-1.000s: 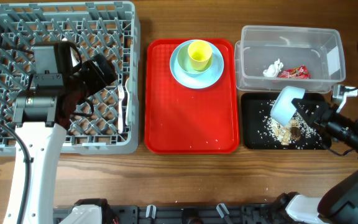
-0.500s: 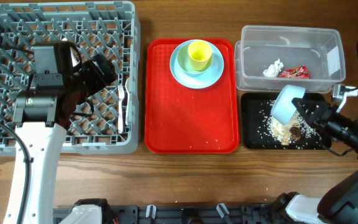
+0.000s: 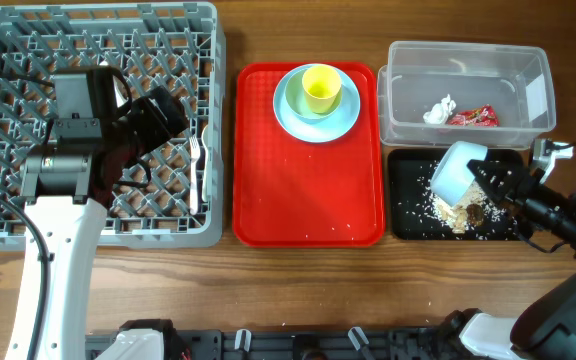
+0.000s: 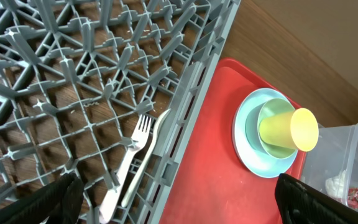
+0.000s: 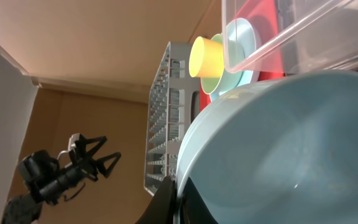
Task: Sort waste into correct bins and load items into the dishwasher rack
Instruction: 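Hold the bowl inverted over the black tray and shake it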
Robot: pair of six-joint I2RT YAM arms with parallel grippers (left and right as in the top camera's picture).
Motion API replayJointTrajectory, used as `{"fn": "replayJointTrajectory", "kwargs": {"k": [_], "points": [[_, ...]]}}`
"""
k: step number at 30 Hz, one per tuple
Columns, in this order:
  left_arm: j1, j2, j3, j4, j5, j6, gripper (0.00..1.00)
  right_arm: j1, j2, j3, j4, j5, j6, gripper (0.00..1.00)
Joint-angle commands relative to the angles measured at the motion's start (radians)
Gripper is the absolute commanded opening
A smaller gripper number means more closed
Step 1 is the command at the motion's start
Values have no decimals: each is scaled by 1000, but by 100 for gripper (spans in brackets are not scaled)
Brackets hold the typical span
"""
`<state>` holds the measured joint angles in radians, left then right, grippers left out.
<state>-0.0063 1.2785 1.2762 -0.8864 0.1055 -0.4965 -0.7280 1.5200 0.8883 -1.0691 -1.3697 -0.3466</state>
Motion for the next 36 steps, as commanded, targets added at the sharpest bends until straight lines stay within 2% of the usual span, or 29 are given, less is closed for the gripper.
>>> {"fn": "replayJointTrajectory", "kwargs": {"k": [1,9,11,13,14,16,22,23,25,27,28,29,30,32,34,35,36], "points": [[4,1,1,2,9,-10,100,5,-21,1,-26,-23,-83,4],[4,1,1,2,9,-10,100,5,-21,1,50,-10,10,4],[4,1,1,2,9,-10,100,5,-21,1,-13,-7,75,4],[4,1,1,2,9,-10,100,5,-21,1,23,-5,63,4],[4,1,1,2,9,-10,100,5,-21,1,16,24,109,4],[4,1,1,2,9,-10,100,5,-21,1,-19,29,110,4],[4,1,1,2,9,-10,100,5,-21,1,73,3,125,4],[4,1,1,2,9,-10,100,6,-21,1,9,-14,161,4],[4,1,1,2,9,-10,100,9,-21,1,-13,-120,-38,4],[4,1,1,2,9,-10,100,10,-21,1,29,-76,54,4],[4,1,1,2,9,-10,100,13,-21,1,-5,-95,32,4],[4,1,1,2,9,-10,100,19,-24,1,-35,-156,-121,4],[4,1,1,2,9,-10,100,24,-24,1,-10,-142,-192,4],[4,1,1,2,9,-10,100,24,-22,1,-11,-98,-74,5],[4,1,1,2,9,-10,100,24,-24,1,-9,-107,-170,4],[4,1,1,2,9,-10,100,24,-23,1,23,-62,-116,4],[4,1,1,2,9,-10,100,24,-23,1,-14,-70,-79,4]]}}
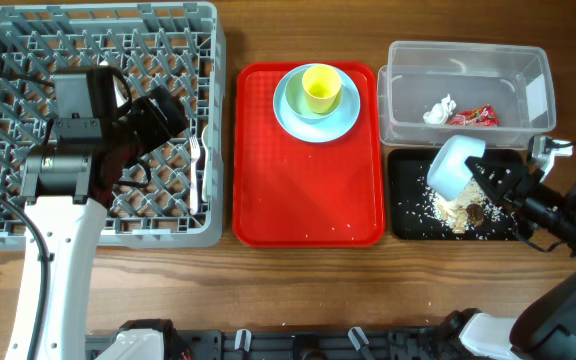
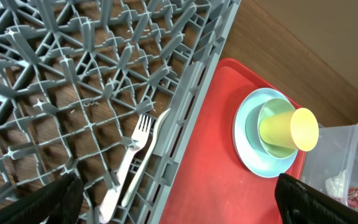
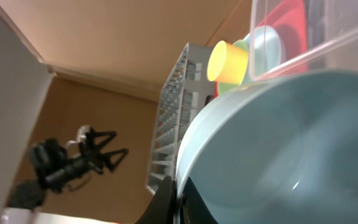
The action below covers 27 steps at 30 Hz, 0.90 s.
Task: Sort waste into correct bins and load items into the dishwasher rack
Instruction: 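Hold the bowl inverted over the black tray and shake it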
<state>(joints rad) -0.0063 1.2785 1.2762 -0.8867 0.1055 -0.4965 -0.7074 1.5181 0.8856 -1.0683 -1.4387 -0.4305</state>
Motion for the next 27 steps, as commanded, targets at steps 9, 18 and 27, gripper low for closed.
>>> {"fn": "replayJointTrajectory", "kwargs": {"k": [9,18,27], "points": [[4,1,1,3,9,-10,100,3,-31,4,-99,70,-121,4],[4,1,1,3,9,-10,100,31,-36,4,-107,8,-319,4],[4,1,1,2,9,-10,100,55,-68,4,-119,-84,-238,4]]}}
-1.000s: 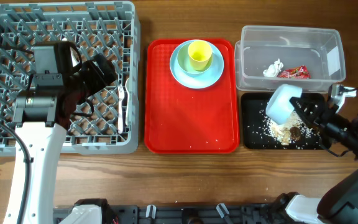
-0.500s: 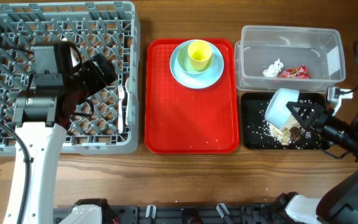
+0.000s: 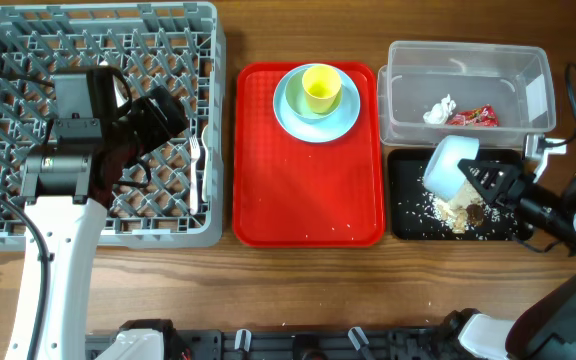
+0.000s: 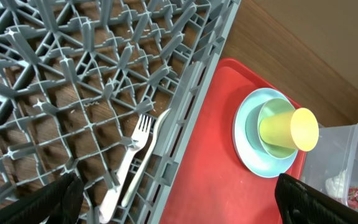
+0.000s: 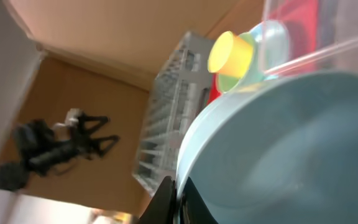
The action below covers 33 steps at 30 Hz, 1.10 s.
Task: Sort waste into correct bins and load items into the dishwasher rack
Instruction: 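Hold the bowl inverted over the black tray and shake it, then carry the empty bowl back and set it on the red tray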
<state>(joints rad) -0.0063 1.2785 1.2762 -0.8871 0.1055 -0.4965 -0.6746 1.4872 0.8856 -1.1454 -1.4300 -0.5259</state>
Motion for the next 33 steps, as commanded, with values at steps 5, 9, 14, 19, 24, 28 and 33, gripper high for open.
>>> {"fn": "replayJointTrajectory", "kwargs": {"k": [5,9,14,19,24,28,33], "points": [[4,1,1,3,9,-10,100,48,-47,4,-48,-45,-140,4],[4,1,1,3,9,-10,100,134,-59,9,-56,68,-80,4],[4,1,1,3,9,-10,100,294,-116,85,-59,300,111,5],[4,1,1,3,9,-10,100,572,-341,134,193,752,676,4],[4,1,1,3,9,-10,100,970,-485,134,274,1244,931,4],[4,1,1,3,9,-10,100,1174,-407,119,305,1385,982,4],[4,1,1,3,9,-10,100,1346,-167,118,397,1406,985,4]]}}
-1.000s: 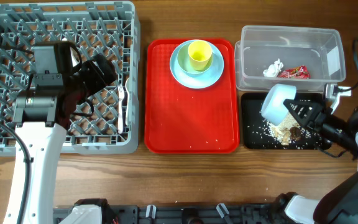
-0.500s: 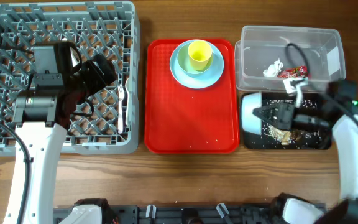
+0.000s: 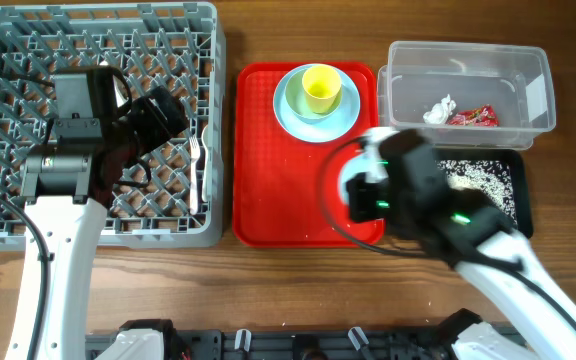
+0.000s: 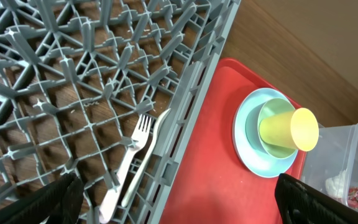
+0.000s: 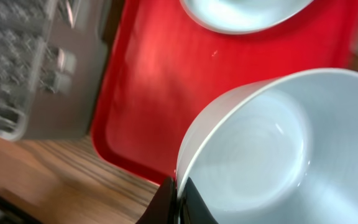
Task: Sort waste into correct bins and load items into the dishwasher rack
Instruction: 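Carry the empty bowl back and set it on the red tray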
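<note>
My right gripper is shut on the rim of a white bowl, which shows empty inside. In the overhead view the bowl hangs over the right front part of the red tray. A yellow cup stands on a pale blue plate at the tray's back. My left gripper is open above the grey dishwasher rack. A white fork lies in the rack next to its right wall.
A black tray with scattered food scraps sits right of the red tray. Behind it stands a clear bin holding a crumpled tissue and a red wrapper. The right arm reaches across the table's front right.
My right gripper, with the bowl, was over the black tray and is now over the red tray's right front part. The left arm has not moved.
The right gripper held the bowl tipped over the black tray beside a pile of scraps through all three earlier moments, shifting slightly left. Now the empty bowl is over the red tray. The left gripper stayed open above the rack throughout.
</note>
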Robot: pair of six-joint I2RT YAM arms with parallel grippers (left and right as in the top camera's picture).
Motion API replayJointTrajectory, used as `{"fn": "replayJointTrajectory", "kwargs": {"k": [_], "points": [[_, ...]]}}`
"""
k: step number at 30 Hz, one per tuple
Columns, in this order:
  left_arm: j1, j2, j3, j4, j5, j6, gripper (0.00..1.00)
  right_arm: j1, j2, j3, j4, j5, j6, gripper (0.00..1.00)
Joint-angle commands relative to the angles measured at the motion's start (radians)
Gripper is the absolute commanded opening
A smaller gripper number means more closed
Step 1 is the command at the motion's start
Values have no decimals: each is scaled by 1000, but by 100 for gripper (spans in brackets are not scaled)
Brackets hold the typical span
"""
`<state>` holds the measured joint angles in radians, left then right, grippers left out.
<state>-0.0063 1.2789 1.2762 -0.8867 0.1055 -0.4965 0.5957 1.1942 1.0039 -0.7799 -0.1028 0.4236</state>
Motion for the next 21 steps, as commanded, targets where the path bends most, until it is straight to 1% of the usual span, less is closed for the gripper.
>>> {"fn": "replayJointTrajectory", "kwargs": {"k": [1,3,5,9,10,11,15,16,17,18,19,20,21], "points": [[4,0,1,3,9,-10,100,101,180,0,50,106,56,4],[4,0,1,3,9,-10,100,142,298,0,92,140,78,5],[4,0,1,3,9,-10,100,154,366,0,113,139,84,4],[4,0,1,3,9,-10,100,158,418,0,119,128,102,4],[4,0,1,2,9,-10,100,158,419,0,121,122,102,8],[4,0,1,3,9,-10,100,158,418,0,123,106,99,19],[4,0,1,3,9,-10,100,158,400,7,121,80,96,45],[4,0,1,2,9,-10,100,158,387,18,121,71,90,49],[4,0,1,3,9,-10,100,158,373,28,117,67,78,56],[4,0,1,3,9,-10,100,157,347,47,100,83,65,58],[4,0,1,3,9,-10,100,146,289,87,24,199,62,86],[4,0,1,3,9,-10,100,136,264,100,-12,253,63,95],[4,0,1,2,9,-10,100,122,240,109,-43,301,68,100]]}}
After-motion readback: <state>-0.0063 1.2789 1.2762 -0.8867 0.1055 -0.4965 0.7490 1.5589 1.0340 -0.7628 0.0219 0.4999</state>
